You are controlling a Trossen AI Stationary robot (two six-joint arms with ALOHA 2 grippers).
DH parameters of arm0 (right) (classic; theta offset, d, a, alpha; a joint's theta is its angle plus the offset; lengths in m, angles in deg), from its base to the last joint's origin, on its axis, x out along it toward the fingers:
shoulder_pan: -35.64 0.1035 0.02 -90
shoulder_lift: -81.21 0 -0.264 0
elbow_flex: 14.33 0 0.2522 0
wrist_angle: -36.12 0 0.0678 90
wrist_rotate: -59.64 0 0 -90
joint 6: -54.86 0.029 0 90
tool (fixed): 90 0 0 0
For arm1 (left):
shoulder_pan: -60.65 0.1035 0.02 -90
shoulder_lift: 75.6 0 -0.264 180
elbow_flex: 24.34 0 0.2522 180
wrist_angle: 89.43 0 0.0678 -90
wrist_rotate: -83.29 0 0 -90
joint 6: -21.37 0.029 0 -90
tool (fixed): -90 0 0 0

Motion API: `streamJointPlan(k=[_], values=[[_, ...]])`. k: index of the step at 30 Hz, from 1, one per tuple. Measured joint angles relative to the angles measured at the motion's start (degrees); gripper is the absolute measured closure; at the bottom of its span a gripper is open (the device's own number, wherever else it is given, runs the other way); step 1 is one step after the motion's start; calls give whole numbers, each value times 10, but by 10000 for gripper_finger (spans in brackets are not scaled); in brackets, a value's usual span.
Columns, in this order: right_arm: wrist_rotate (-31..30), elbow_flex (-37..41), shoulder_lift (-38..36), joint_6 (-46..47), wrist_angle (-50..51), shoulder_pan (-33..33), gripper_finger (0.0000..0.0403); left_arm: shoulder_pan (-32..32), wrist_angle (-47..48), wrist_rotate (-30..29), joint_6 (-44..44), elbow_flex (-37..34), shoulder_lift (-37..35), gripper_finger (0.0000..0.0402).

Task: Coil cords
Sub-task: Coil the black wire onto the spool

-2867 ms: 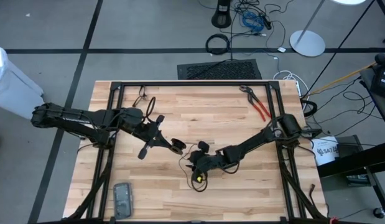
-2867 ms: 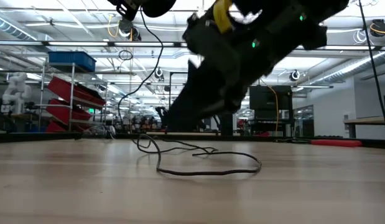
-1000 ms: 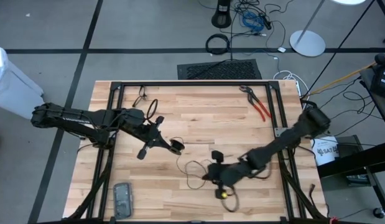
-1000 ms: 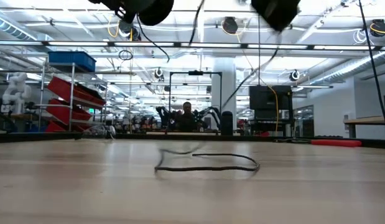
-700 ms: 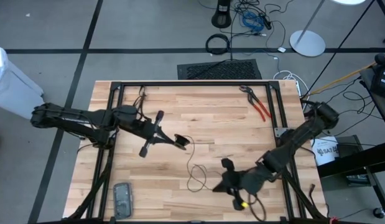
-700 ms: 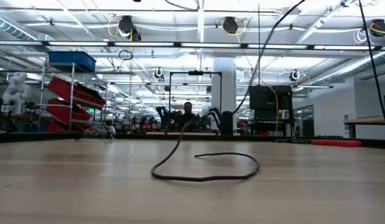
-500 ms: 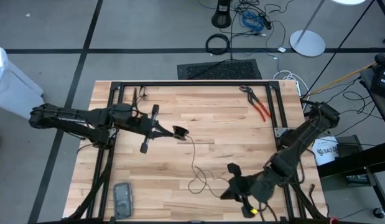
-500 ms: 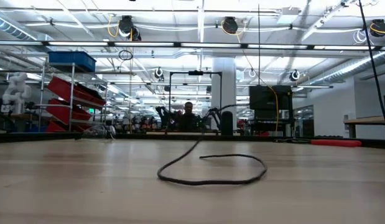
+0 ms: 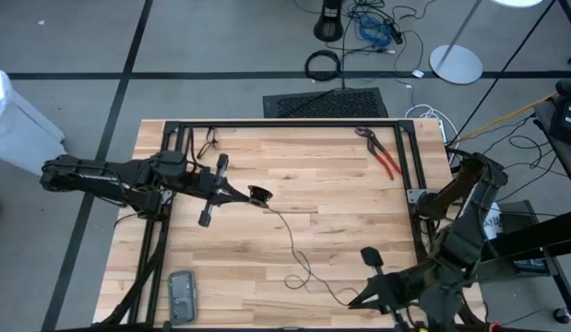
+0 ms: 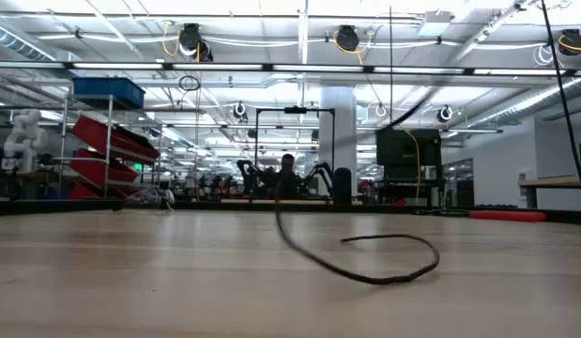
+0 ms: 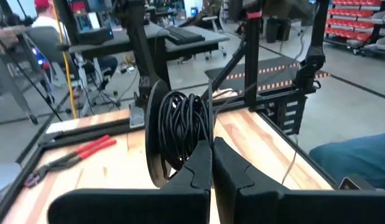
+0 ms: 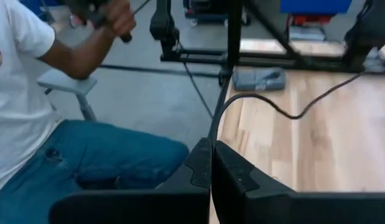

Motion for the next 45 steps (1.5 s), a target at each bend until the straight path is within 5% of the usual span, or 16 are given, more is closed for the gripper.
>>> streamJointPlan(k=[11,17,29,34,45], values=[[-84,-129,0,-127,68,1,403,0,65,2,-20,0,5,400],[-119,-191,0,-226,73,-17,403,0,65,71,-35,0,20,400],[-111,-202,3,-357,59,-143,403,0,-33,211,-30,0,128,400],[-64,-202,3,-373,53,-206,403,0,-92,273,-30,0,167,400],[-53,-216,2,-439,36,-290,403,0,-120,307,-35,0,200,400]])
